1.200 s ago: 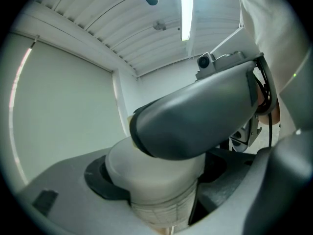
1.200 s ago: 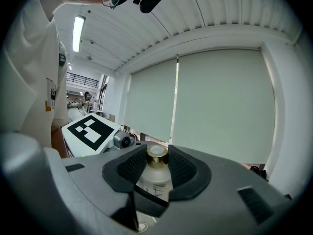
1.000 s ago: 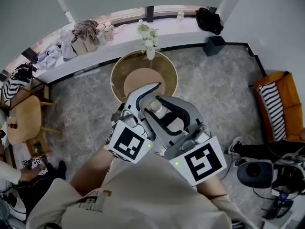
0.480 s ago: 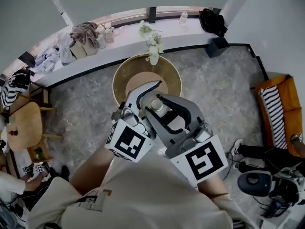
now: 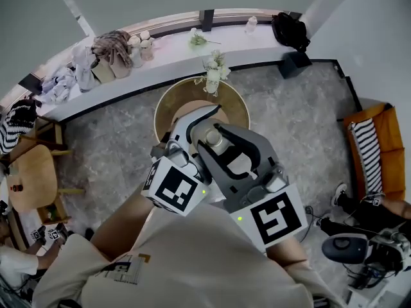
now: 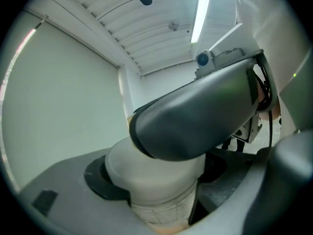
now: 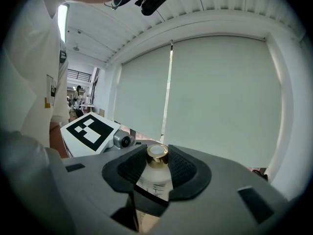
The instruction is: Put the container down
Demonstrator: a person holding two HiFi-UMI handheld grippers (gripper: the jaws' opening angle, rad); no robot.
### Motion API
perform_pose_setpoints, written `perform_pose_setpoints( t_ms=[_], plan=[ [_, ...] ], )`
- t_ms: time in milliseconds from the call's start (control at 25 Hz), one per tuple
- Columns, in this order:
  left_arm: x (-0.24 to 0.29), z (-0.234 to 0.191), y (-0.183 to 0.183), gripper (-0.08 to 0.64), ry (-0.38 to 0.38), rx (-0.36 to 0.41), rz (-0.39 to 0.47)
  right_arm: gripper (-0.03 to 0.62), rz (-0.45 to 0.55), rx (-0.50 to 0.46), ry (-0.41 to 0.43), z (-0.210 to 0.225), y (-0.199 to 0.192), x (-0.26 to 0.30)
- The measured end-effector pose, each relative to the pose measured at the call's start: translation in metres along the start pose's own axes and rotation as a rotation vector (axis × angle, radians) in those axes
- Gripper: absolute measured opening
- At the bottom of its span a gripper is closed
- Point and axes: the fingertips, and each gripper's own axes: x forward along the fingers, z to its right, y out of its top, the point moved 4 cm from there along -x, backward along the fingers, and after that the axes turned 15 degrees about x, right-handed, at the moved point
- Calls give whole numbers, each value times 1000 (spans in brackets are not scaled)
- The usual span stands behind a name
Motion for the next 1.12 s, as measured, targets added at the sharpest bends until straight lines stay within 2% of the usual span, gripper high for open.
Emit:
perform_pose_setpoints(
  t_ms=[400,560,800,1120],
  plan=[
    [6,-18,-21,364,-7,9,22,133,9,-6,-22,11,-2,27],
    [12,-10,-25,365,5,8,17,133,-2,-3,-26,16,-12,23],
    [37,-26,-39,365,30,4,-19,133,-24,15,21,47,-10,37],
    [68,-25,-61,365,53,-21,-61,133,-50,42,62,83,-25,45]
  ],
)
